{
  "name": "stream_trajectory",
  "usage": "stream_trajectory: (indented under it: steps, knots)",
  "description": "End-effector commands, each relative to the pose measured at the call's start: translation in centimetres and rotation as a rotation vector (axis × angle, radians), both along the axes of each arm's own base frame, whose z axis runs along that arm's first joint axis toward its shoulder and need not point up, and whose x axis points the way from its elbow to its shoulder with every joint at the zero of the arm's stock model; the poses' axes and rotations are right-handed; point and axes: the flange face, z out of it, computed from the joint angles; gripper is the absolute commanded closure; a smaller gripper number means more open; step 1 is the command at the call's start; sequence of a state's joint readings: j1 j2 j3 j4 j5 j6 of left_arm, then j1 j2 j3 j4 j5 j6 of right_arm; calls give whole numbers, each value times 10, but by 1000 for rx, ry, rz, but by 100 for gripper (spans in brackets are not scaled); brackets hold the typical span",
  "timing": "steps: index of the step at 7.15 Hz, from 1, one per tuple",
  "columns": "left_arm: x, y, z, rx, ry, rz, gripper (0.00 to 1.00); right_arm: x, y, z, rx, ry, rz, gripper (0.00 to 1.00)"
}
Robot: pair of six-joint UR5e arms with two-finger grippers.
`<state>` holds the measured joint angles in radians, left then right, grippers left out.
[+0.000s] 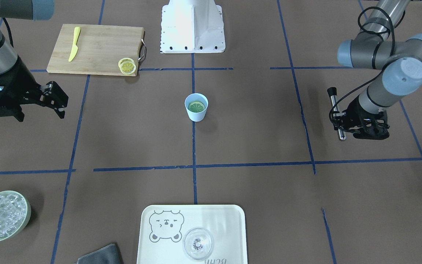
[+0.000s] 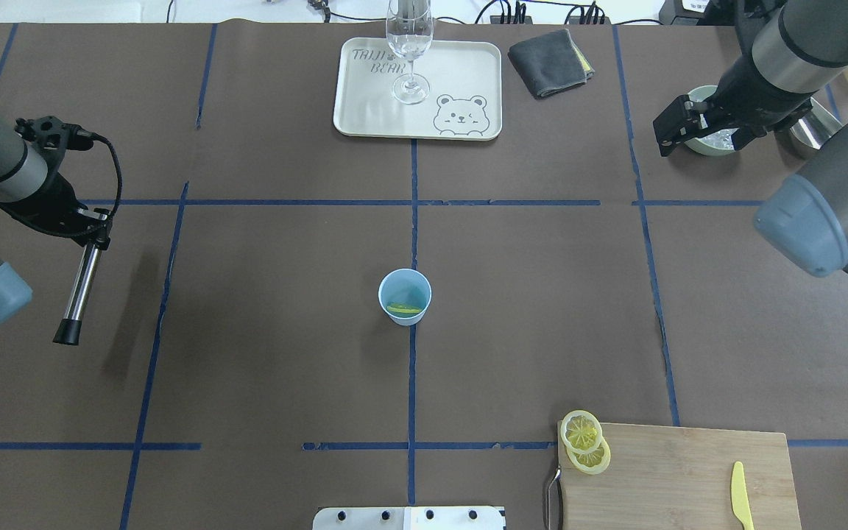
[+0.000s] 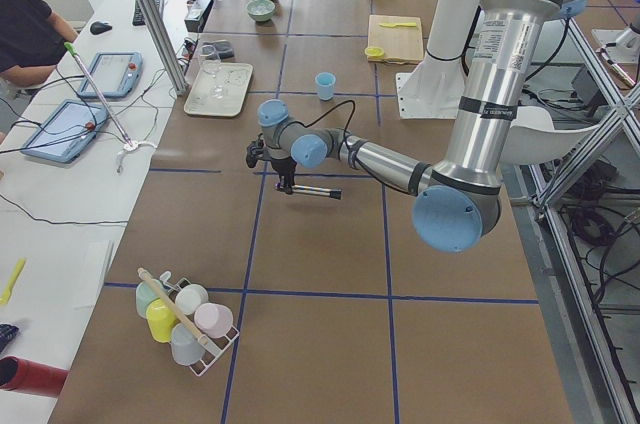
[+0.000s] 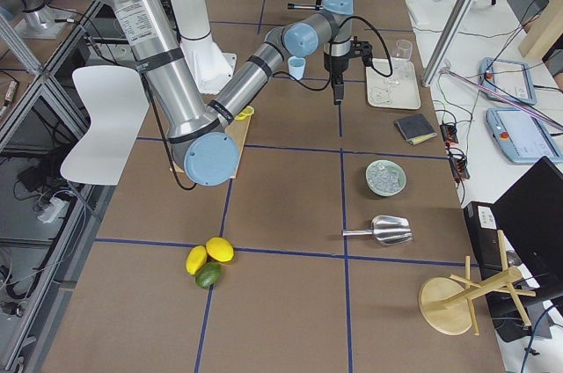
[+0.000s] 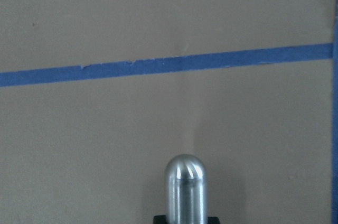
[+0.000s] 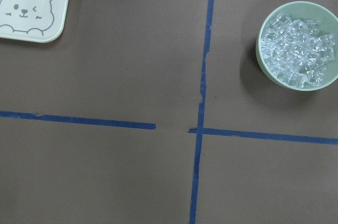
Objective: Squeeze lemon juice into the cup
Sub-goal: 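Lift the steel muddler upright with the left gripper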
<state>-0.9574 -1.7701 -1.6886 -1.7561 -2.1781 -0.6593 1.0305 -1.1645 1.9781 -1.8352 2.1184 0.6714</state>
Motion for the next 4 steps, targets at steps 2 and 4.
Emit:
stream_trajectory:
  steps: [2,4]
  knots:
    - [-63,-18,-69,212,-45,-174,100,84,8,87,-10,36,-71,0]
    - [-85,-19,-117,414,-48,-299,100,146,22,145,-35,51,-86,0]
